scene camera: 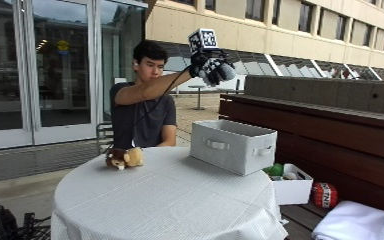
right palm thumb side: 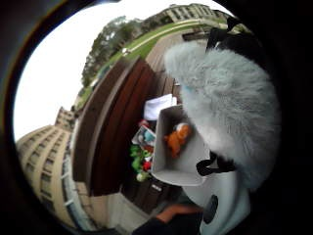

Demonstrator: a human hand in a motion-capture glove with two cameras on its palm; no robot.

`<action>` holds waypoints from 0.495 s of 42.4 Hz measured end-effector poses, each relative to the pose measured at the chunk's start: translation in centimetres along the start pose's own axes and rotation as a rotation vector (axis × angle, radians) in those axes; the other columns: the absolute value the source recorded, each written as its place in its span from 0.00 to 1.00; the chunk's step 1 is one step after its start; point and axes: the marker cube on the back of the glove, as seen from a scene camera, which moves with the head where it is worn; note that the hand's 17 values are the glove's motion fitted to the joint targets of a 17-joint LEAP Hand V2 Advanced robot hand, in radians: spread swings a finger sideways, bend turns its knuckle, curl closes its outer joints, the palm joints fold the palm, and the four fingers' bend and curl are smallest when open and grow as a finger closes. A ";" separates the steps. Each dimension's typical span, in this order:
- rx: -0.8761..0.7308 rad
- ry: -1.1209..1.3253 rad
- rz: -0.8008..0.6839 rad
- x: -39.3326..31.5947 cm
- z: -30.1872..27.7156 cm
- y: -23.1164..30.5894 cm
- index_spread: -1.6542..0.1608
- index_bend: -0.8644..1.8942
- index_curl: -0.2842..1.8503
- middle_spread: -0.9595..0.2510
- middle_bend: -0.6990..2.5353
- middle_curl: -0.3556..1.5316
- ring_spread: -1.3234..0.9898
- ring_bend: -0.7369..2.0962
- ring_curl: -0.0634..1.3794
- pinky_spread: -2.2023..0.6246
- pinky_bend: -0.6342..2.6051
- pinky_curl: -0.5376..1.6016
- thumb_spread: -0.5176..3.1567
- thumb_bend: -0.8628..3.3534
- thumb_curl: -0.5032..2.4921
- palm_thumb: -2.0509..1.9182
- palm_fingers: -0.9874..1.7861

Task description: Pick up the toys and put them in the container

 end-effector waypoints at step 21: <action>-0.182 -0.105 -0.217 -7.8 8.3 0.8 0.71 0.31 0.12 0.59 0.26 0.41 0.41 0.68 0.31 0.76 0.57 0.45 0.47 0.18 0.31 0.59 0.59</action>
